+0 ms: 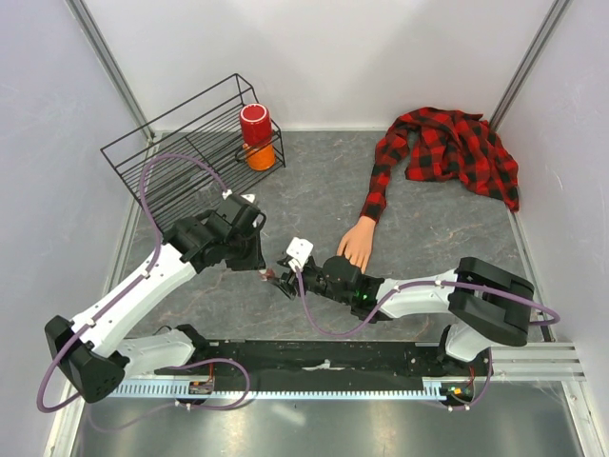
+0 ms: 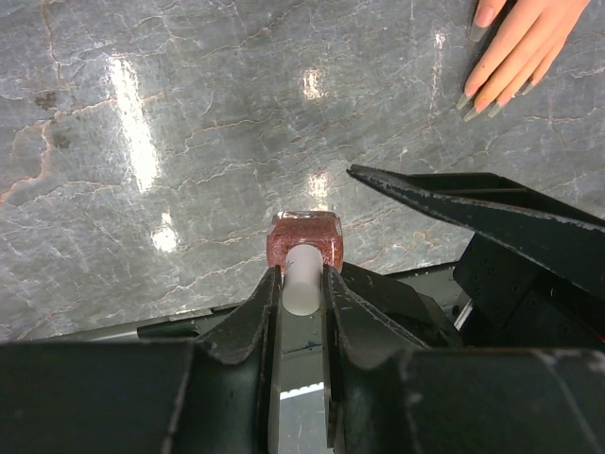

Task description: Paint the nails

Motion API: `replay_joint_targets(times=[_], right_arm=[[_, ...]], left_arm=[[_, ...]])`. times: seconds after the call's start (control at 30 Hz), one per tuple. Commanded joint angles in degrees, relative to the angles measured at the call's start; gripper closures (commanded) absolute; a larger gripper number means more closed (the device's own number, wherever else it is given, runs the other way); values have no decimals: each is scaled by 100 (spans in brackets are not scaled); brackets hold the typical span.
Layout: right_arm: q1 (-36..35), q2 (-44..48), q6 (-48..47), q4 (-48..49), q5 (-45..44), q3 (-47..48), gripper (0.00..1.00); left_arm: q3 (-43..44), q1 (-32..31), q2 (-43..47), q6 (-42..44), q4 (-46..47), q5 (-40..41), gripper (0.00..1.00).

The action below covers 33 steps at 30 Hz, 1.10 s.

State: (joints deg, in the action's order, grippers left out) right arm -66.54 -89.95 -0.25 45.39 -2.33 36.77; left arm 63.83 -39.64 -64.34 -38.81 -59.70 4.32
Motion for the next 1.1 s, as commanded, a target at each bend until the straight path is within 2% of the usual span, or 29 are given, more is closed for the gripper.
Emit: replay_joint_targets(times=[0.0, 0.3, 0.5, 0.6, 0.73, 0.83, 0.97, 1.07], right_arm=[[-17, -49, 166, 638, 215, 146, 45], [-17, -145, 166, 586, 453, 234, 49], [-25, -180, 166, 568, 532, 234, 55], [-17, -181, 166, 550, 654, 260, 62], [-17, -189, 174, 393, 883, 348, 88], [-25, 29, 227, 174, 962, 348, 100], [-17, 600, 455, -152, 909, 77, 100], [-8, 1014, 526, -530, 1330, 23, 100]], left_arm=[[6, -9, 184, -224, 46, -89, 98], [-38, -9, 220, -224, 196, -282, 98], [-20, -9, 246, -180, 248, -361, 98], [-46, -9, 290, -118, 345, -405, 98], [-64, -9, 360, 74, 450, -563, 98], [-195, -9, 492, 477, 775, -861, 98], [-494, -9, 781, 1084, 1390, -1590, 98], [-653, -9, 844, 1331, 1874, -2065, 98]])
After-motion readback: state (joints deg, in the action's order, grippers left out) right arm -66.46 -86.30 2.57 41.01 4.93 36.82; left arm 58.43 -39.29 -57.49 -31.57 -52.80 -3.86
